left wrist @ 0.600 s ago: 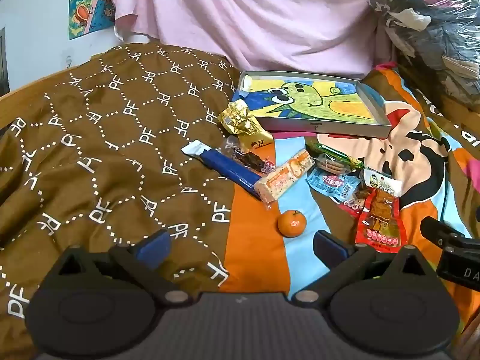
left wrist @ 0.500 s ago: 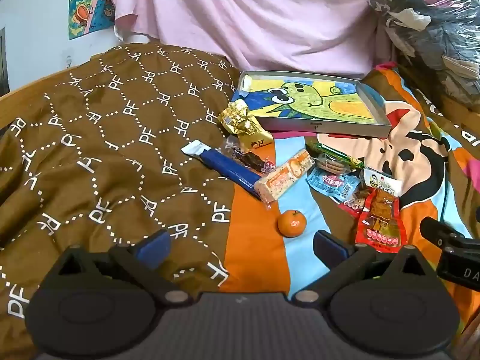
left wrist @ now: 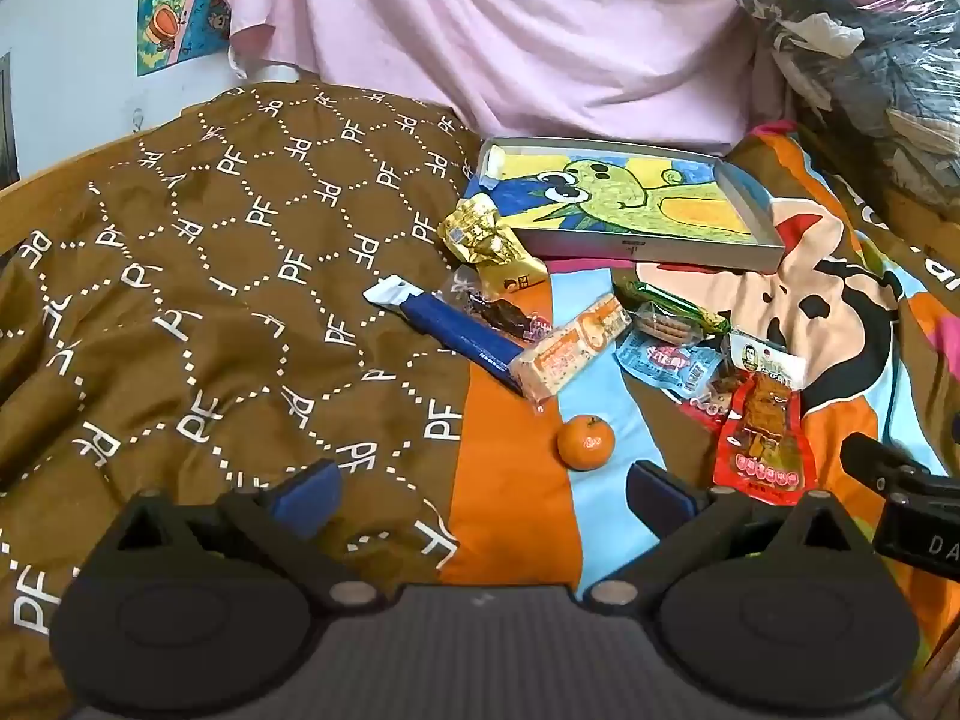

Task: Organize snacks
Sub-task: 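Move both tools toward the snacks in front of the tray, then grasp the tangerine with the left tool while the right tool grasps the red spicy strip pack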

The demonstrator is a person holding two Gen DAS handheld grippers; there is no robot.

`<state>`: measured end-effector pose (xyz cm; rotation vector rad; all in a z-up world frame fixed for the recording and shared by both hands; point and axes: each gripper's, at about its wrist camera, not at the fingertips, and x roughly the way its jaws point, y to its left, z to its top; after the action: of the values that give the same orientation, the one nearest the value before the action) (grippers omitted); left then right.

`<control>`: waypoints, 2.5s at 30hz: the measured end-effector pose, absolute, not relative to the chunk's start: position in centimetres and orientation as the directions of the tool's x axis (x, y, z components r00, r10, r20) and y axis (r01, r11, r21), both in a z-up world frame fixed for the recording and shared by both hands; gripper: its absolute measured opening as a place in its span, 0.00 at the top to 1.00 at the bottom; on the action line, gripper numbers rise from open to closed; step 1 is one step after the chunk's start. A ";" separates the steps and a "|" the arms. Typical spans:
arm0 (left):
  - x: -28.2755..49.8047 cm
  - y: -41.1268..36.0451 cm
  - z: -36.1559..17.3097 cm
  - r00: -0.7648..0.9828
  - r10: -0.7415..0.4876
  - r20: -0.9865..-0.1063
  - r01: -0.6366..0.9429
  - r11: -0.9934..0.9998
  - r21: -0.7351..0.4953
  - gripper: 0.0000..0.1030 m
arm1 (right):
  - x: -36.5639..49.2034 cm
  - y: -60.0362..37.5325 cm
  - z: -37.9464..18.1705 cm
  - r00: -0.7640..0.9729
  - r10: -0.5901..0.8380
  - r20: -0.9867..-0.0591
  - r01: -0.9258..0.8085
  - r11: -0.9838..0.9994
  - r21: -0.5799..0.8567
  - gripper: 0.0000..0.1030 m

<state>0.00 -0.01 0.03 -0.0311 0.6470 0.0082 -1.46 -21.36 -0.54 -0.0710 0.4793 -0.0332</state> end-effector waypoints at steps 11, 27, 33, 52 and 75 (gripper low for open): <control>0.2 0.4 -1.0 0.796 -0.001 -0.605 -0.018 1.000 -0.026 0.00 | -1.2 -21.2 -0.8 0.885 -0.049 -0.464 0.014 0.997 -0.078 0.01; 0.3 0.2 -0.8 0.788 0.009 -0.616 -0.027 0.999 -0.021 0.00 | -1.3 -21.4 -0.6 0.880 -0.045 -0.473 0.015 0.998 -0.067 0.01; 0.3 0.2 -0.8 0.788 0.016 -0.615 -0.034 0.999 -0.017 0.00 | -1.1 -21.4 -0.7 0.875 -0.046 -0.481 0.014 0.998 -0.069 0.01; 1.2 0.2 -1.0 0.779 0.045 -0.625 -0.062 0.998 -0.005 0.00 | -0.6 -20.8 -0.6 0.879 -0.013 -0.477 -0.020 0.998 -0.064 0.01; 8.7 -1.5 -4.4 0.738 -0.028 -0.674 0.037 0.999 -0.002 0.00 | 7.2 -23.2 -2.2 0.755 0.171 -0.633 -0.164 0.984 0.070 0.01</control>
<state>8.69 -1.52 -4.37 0.0120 0.7402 -0.0359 7.22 -23.17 -2.21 0.0101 0.6915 0.1829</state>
